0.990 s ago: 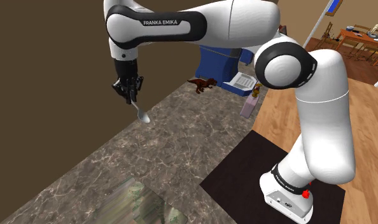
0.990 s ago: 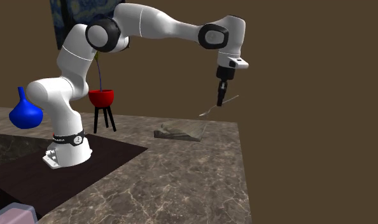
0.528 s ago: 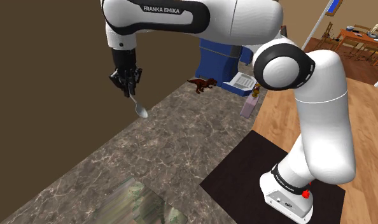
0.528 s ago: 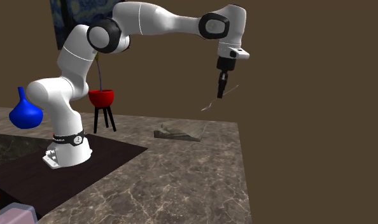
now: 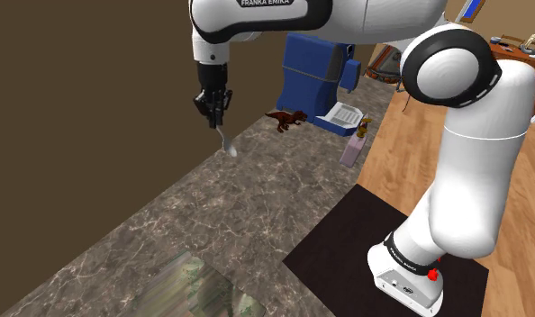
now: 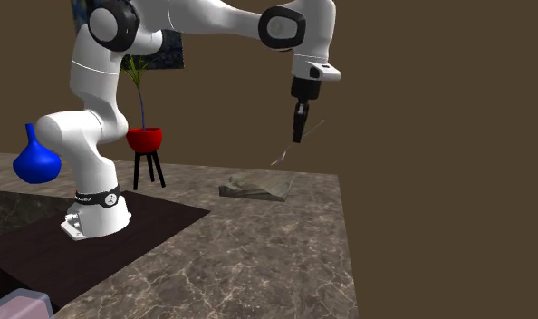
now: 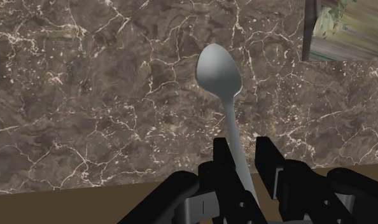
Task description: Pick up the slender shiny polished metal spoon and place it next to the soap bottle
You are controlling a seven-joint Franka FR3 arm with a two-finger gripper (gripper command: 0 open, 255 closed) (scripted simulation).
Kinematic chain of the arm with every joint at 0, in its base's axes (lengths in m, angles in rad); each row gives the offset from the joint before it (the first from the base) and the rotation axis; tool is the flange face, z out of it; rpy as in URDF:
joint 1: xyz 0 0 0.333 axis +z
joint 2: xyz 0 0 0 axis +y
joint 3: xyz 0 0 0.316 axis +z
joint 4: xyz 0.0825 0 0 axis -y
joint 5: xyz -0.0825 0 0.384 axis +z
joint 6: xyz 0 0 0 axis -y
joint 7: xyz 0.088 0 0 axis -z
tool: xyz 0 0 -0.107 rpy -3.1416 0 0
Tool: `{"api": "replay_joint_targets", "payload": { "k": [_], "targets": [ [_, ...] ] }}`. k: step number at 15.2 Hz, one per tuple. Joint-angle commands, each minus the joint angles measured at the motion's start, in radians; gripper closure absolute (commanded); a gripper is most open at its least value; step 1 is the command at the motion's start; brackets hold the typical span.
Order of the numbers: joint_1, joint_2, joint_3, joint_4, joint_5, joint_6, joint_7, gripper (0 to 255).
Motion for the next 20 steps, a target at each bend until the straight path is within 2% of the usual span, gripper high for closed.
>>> {"api": "replay_joint_targets", "payload": {
  "k": [1,10,20],
  "targets": [
    [-0.029,-0.031,-0.011,-0.044,0.004,0.007,-0.041,255],
    [-0.154,-0.182,-0.078,-0.25,0.013,0.038,-0.233,255],
    [-0.281,-0.258,-0.172,-0.346,-0.007,0.035,-0.451,255]
  ]
}}
